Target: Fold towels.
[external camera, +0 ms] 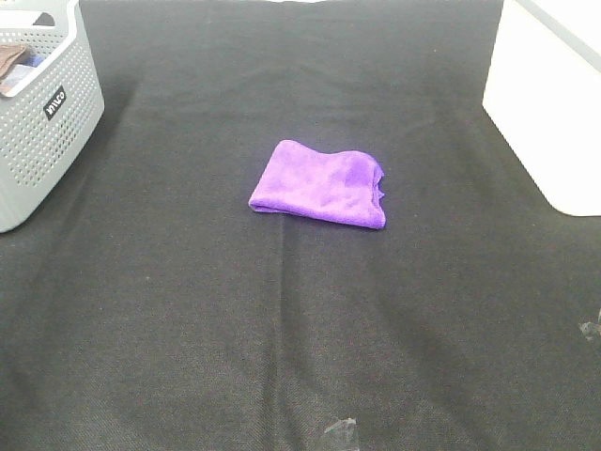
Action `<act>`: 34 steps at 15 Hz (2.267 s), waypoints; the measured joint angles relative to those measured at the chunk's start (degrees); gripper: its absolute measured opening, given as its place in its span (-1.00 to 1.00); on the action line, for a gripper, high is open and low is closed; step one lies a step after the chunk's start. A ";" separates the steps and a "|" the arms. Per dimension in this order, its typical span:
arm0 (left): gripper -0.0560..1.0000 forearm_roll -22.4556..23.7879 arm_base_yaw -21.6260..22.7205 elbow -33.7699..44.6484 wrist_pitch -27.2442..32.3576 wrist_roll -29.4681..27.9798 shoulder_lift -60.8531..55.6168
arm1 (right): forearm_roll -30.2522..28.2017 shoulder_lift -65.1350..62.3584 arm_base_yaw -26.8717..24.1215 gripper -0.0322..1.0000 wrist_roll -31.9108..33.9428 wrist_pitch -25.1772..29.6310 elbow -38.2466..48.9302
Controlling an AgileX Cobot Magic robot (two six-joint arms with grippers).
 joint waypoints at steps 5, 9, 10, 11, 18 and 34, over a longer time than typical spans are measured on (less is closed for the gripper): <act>0.44 -0.46 0.00 9.40 4.47 -0.86 -22.35 | -2.06 -16.27 0.00 0.68 0.00 0.40 6.70; 0.44 -2.81 0.00 10.20 3.84 -1.72 -29.56 | -3.21 -16.27 0.00 0.68 0.00 -2.29 11.80; 0.44 -3.78 0.00 11.12 2.29 -1.72 -29.74 | -3.38 -16.27 0.00 0.68 0.00 -3.95 13.81; 0.44 -5.04 0.00 11.92 1.03 -1.72 -29.74 | -3.38 -16.21 0.00 0.68 0.00 -5.10 15.36; 0.44 -5.39 0.00 12.20 -0.17 -1.89 -29.74 | -3.44 -16.21 0.00 0.68 0.17 -6.19 15.70; 0.44 -5.44 0.00 12.20 -0.17 -2.23 -29.74 | -3.44 -16.21 -7.05 0.68 0.17 -6.19 15.70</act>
